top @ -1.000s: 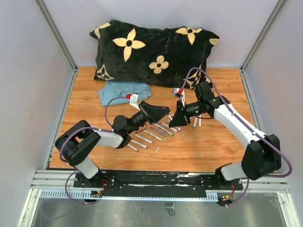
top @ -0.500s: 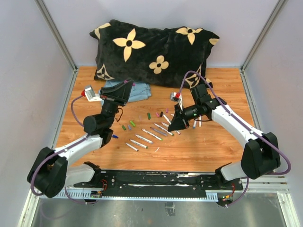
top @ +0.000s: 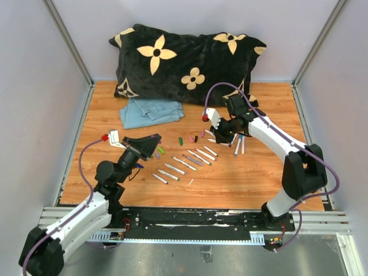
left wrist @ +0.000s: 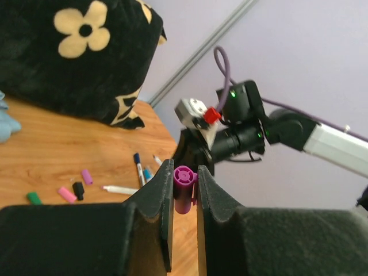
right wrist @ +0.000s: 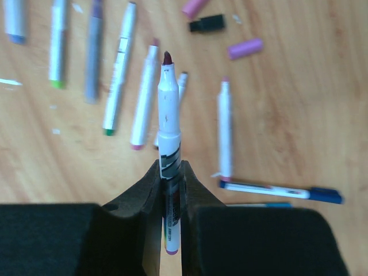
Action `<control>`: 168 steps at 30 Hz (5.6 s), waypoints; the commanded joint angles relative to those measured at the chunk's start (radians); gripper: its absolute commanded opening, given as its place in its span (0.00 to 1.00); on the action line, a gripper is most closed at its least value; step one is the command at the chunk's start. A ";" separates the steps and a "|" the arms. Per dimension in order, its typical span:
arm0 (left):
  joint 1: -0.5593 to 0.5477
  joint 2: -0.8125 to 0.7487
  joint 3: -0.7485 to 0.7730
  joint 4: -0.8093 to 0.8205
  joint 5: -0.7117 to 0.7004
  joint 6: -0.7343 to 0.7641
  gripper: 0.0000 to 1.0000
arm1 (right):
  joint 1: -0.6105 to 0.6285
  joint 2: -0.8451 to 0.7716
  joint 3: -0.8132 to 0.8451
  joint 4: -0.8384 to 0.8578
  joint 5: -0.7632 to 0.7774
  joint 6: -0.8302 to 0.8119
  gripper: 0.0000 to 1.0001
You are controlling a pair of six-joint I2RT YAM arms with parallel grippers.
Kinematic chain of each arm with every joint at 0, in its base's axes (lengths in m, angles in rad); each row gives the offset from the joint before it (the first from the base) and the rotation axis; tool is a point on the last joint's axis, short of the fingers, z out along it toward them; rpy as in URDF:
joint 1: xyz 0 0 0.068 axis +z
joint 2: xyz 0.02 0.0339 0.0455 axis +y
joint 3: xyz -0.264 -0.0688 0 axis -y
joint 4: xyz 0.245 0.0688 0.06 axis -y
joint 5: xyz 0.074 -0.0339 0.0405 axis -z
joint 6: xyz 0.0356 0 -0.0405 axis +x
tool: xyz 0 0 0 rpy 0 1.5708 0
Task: Open the pen caps
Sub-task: Place the pen at the center of the board, then place the pen cap at the center of the board, then pick up the pen from the center of the board.
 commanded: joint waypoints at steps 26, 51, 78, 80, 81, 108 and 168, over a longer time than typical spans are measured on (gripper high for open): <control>0.008 -0.386 -0.062 -0.454 -0.035 0.011 0.00 | -0.081 0.486 0.313 -0.015 0.224 -0.302 0.11; 0.007 -0.336 -0.071 -0.400 -0.004 -0.024 0.00 | -0.119 0.459 0.306 -0.058 0.173 -0.240 0.34; -0.093 0.197 0.132 -0.320 -0.034 -0.030 0.00 | -0.151 0.027 0.228 -0.072 -0.062 -0.049 0.52; -0.128 0.269 0.180 -0.319 -0.051 -0.012 0.00 | -0.151 -0.021 0.204 -0.072 -0.085 -0.018 0.53; -0.139 0.307 0.205 -0.319 -0.053 -0.006 0.00 | -0.152 -0.054 0.192 -0.073 -0.094 -0.002 0.53; -0.228 1.313 1.311 -0.988 -0.276 0.217 0.00 | -0.394 -0.281 -0.071 0.071 -0.216 0.163 0.54; -0.179 0.886 0.991 -0.689 0.090 0.450 0.44 | -0.429 -0.140 -0.080 0.103 -0.121 0.263 0.53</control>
